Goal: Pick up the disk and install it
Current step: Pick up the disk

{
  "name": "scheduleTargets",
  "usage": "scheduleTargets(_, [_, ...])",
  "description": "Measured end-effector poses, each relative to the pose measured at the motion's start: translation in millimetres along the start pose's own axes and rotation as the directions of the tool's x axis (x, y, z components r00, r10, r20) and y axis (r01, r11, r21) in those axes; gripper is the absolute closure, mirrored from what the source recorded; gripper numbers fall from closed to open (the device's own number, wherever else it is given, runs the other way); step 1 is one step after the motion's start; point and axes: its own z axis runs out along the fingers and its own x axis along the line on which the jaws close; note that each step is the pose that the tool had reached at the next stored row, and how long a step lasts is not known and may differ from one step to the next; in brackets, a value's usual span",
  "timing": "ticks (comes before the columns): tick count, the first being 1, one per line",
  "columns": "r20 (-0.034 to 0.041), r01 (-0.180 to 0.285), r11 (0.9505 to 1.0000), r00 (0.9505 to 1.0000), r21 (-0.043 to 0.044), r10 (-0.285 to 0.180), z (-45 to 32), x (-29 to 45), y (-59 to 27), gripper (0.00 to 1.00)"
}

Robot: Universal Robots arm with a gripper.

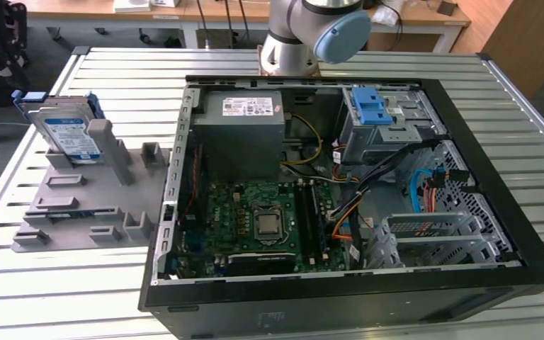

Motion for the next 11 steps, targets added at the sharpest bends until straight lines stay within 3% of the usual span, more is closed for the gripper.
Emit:
scheduleTargets(5, [-0.0025,0.091,0.9959,0.9959,-0.0004,-0.091,0.8,0.0,-0.1,0.89])
scheduleTargets(9, [-0.0043,0.163,0.9866,0.9866,0.0000,-0.163,1.8,0.0,-0.1,0.89])
scheduleTargets(11, [-0.0046,0.187,0.9822,0.9823,0.0056,-0.187,2.6,0.0,0.0,0.89])
